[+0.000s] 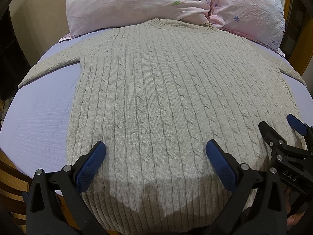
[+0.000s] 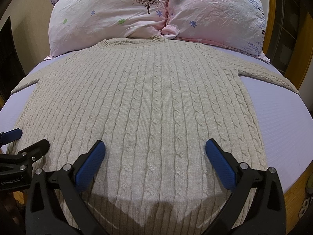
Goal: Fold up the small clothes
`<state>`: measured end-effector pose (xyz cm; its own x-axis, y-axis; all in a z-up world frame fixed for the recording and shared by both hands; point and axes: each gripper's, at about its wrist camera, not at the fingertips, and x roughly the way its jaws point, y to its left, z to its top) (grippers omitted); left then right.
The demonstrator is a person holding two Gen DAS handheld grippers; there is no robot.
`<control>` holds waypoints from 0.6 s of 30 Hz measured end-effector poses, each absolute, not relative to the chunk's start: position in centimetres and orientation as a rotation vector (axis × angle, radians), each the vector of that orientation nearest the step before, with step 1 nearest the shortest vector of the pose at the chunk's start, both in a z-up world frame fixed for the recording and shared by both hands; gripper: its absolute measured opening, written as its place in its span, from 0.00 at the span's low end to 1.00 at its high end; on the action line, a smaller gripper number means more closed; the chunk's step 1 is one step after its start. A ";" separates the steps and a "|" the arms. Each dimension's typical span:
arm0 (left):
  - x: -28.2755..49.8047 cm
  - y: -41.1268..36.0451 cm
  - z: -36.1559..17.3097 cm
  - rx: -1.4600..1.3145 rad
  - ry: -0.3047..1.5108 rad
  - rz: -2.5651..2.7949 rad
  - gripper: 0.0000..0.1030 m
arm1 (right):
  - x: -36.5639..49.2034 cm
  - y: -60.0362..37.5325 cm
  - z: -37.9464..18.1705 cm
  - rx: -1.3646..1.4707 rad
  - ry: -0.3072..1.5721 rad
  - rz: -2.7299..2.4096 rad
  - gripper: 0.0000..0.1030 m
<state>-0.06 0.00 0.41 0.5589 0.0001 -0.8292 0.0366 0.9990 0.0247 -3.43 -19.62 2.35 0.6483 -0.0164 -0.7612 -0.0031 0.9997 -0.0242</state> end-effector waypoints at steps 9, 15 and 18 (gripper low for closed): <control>-0.1 0.0 0.4 0.041 0.976 -0.022 0.99 | -3.4 -19.6 2.3 -0.024 0.866 -0.008 0.98; 0.0 0.0 0.5 0.040 0.974 -0.022 0.99 | -3.5 -19.5 2.2 -0.024 0.865 -0.008 0.98; 0.0 0.1 0.4 0.040 0.973 -0.022 0.99 | -3.6 -19.3 2.1 -0.025 0.865 -0.008 0.98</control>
